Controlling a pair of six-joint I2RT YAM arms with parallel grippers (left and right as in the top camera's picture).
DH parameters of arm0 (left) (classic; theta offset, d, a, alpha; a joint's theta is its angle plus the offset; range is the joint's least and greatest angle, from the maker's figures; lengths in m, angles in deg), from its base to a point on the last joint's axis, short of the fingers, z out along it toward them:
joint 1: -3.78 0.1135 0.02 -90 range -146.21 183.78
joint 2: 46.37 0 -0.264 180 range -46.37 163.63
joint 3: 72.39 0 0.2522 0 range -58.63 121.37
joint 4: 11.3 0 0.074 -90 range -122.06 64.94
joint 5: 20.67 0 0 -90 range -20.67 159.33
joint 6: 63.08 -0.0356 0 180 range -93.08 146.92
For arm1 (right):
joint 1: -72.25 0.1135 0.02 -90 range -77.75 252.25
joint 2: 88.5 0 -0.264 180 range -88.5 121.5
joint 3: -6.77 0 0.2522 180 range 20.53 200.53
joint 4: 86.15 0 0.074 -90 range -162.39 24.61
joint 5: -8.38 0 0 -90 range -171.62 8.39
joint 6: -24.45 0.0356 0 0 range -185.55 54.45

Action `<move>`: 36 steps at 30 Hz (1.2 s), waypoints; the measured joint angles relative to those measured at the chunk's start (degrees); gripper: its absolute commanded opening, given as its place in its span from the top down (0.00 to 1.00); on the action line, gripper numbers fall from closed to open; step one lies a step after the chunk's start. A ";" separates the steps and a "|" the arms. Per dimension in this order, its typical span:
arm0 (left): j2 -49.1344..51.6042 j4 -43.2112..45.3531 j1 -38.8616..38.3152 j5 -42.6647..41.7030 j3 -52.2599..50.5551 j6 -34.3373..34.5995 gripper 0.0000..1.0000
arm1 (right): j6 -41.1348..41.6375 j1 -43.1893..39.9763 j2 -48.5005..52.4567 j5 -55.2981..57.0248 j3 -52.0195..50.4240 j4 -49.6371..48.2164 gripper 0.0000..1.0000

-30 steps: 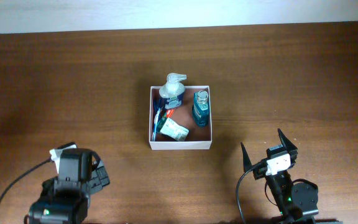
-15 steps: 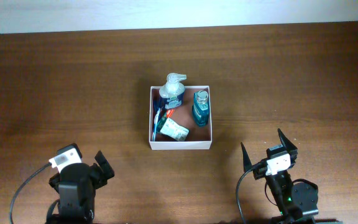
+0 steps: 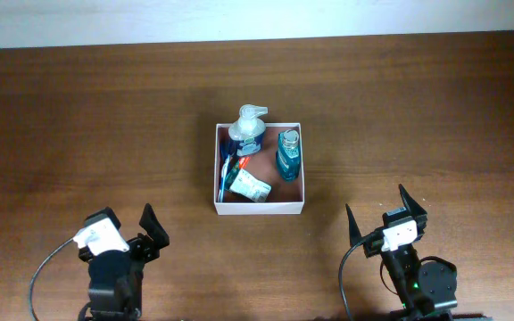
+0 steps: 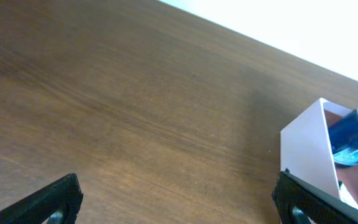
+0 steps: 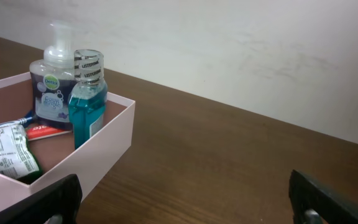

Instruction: Pack container

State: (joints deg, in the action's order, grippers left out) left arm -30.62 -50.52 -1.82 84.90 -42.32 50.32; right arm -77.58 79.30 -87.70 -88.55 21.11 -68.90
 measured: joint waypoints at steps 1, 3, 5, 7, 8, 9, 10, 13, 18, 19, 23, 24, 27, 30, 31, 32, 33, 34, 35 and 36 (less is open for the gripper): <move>-0.50 1.20 0.28 -0.42 -0.81 -0.02 0.01 | -0.02 0.00 0.00 0.00 0.00 0.00 0.02; -1.84 3.74 1.14 -1.57 -2.62 0.02 0.01 | 0.00 0.00 0.00 0.00 0.00 0.00 0.02; -3.08 5.99 1.99 -2.60 -4.13 0.00 0.01 | 0.00 0.00 0.00 0.00 0.00 0.00 0.02; -4.42 8.39 2.75 -3.48 -5.55 0.02 0.01 | 0.00 0.00 0.00 0.00 0.00 0.00 0.02; -4.98 9.22 2.95 -3.74 -6.03 -0.02 0.01 | 0.00 0.00 0.00 0.00 0.00 0.00 0.02; -5.53 10.10 3.10 -3.89 -6.58 -0.02 0.00 | 0.00 0.00 0.00 0.00 0.00 0.00 0.02; -5.99 10.82 3.15 -4.13 -7.04 0.00 0.01 | 0.00 0.00 0.00 0.00 0.00 0.00 0.02; -7.34 12.07 3.17 -4.59 -8.02 0.00 0.01 | 0.00 0.00 0.00 0.00 0.00 0.00 0.02; -9.29 12.96 3.45 -4.72 -9.29 0.00 0.01 | -0.02 0.00 0.00 -0.02 0.00 0.00 0.02; -9.57 13.05 3.69 -4.72 -9.51 0.00 0.01 | 0.00 0.00 0.00 0.00 0.00 0.00 0.02; -10.97 13.07 5.01 -4.92 -9.92 0.00 0.01 | -0.02 0.00 0.00 0.00 0.00 0.00 0.02; -11.34 13.11 5.35 -5.07 -9.99 0.00 0.01 | 0.04 0.00 0.00 0.00 0.00 0.00 0.02; -12.63 13.16 6.49 -5.64 -10.38 0.00 0.00 | 0.00 0.00 0.00 0.00 0.00 0.00 0.02; -13.79 13.35 7.06 -6.23 -11.23 -0.02 0.01 | 0.02 0.00 0.00 0.00 0.00 0.00 0.02; -14.16 13.46 7.10 -6.47 -11.56 -0.04 0.01 | -0.02 0.00 0.00 -0.02 0.00 0.00 0.02; -14.38 13.62 7.10 -6.84 -11.80 -0.09 0.01 | -0.02 0.00 0.00 0.00 0.00 0.00 0.02; -14.45 13.81 7.10 -7.08 -11.85 -0.22 0.01 | 0.00 0.00 0.00 0.00 0.00 0.00 0.02; -14.49 13.99 7.10 -7.32 -11.85 -0.26 0.01 | 0.02 0.00 0.00 0.00 0.00 0.00 0.02; -14.49 14.08 7.10 -7.54 -11.85 -0.37 0.01 | 0.04 0.00 0.00 0.00 0.00 0.00 0.02; -14.49 14.12 7.10 -7.85 -11.85 -0.74 0.01 | 0.00 0.00 0.00 0.00 0.00 0.00 0.02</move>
State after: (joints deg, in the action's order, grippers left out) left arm -45.11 -36.40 5.28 77.05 -54.16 49.58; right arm -77.58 79.30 -87.70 -88.55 21.11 -68.90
